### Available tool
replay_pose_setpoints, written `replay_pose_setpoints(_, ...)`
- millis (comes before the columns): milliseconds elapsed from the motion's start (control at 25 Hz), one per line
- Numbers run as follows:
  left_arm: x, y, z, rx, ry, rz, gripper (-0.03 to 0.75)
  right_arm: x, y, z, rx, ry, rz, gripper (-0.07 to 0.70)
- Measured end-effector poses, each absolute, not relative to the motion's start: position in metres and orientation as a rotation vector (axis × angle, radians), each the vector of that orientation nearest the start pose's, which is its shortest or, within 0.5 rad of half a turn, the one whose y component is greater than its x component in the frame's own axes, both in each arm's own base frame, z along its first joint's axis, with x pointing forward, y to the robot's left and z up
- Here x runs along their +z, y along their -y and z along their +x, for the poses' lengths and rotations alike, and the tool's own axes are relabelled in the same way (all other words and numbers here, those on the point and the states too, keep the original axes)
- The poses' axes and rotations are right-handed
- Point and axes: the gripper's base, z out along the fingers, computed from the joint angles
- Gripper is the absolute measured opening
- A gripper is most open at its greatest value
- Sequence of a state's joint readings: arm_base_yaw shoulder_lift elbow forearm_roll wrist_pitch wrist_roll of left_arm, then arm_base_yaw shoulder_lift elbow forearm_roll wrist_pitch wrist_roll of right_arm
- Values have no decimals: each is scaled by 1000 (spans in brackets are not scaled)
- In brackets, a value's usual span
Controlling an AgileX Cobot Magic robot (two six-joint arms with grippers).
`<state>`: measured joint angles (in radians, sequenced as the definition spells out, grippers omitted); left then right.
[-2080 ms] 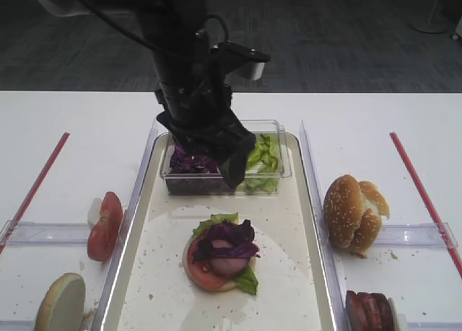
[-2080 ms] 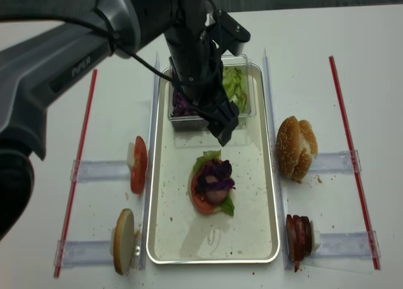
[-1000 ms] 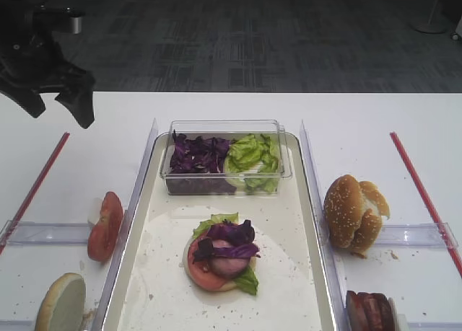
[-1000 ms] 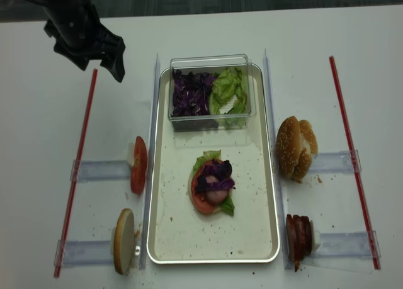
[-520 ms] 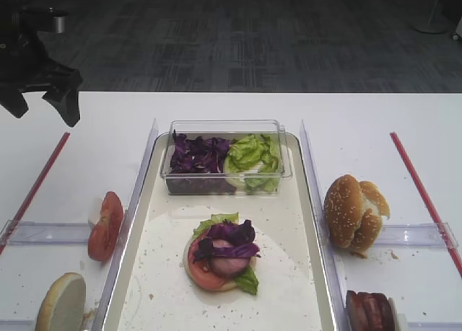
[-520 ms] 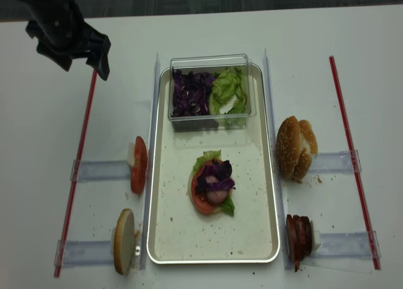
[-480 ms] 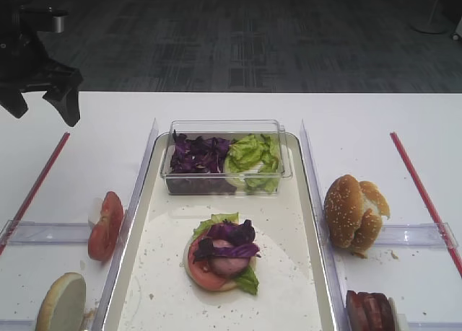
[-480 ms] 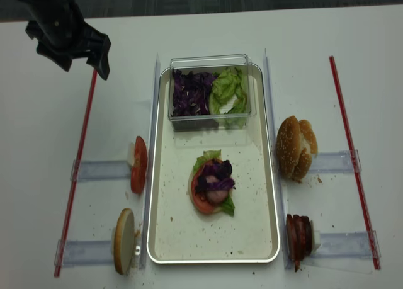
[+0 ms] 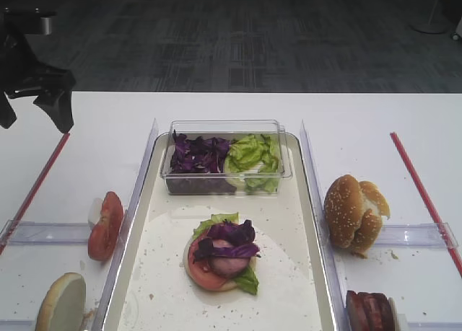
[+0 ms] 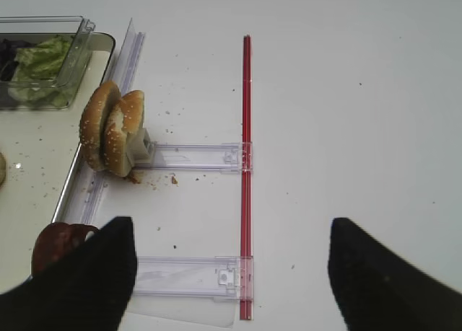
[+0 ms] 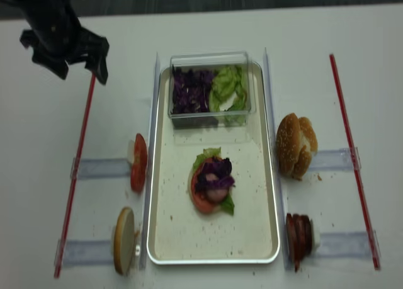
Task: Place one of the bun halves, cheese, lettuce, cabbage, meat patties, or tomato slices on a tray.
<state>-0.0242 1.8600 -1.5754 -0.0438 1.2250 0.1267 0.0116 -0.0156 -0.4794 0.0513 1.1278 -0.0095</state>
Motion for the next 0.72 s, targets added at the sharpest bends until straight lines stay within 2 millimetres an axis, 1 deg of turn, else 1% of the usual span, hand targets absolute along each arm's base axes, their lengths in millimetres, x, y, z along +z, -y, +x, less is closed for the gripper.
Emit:
replay_pose_setpoints(160, 275, 13, 359, -66, -2983, 149, 608, 266, -4, -8, 63, -2116, -27, 571)
replay_pose_setpoints(400, 299, 12, 314, -70, -2942, 133, 608, 266, -4, -8, 63, -2116, -27, 571)
replay_pose_setpoints(480, 307, 12, 296, -69, -2920, 133, 608, 266, -4, -8, 63, -2116, -27, 571)
replay_pose_setpoints(720, 320, 10, 236, -62, -2875, 126, 608, 266, -4, -8, 63, -2116, -27, 571)
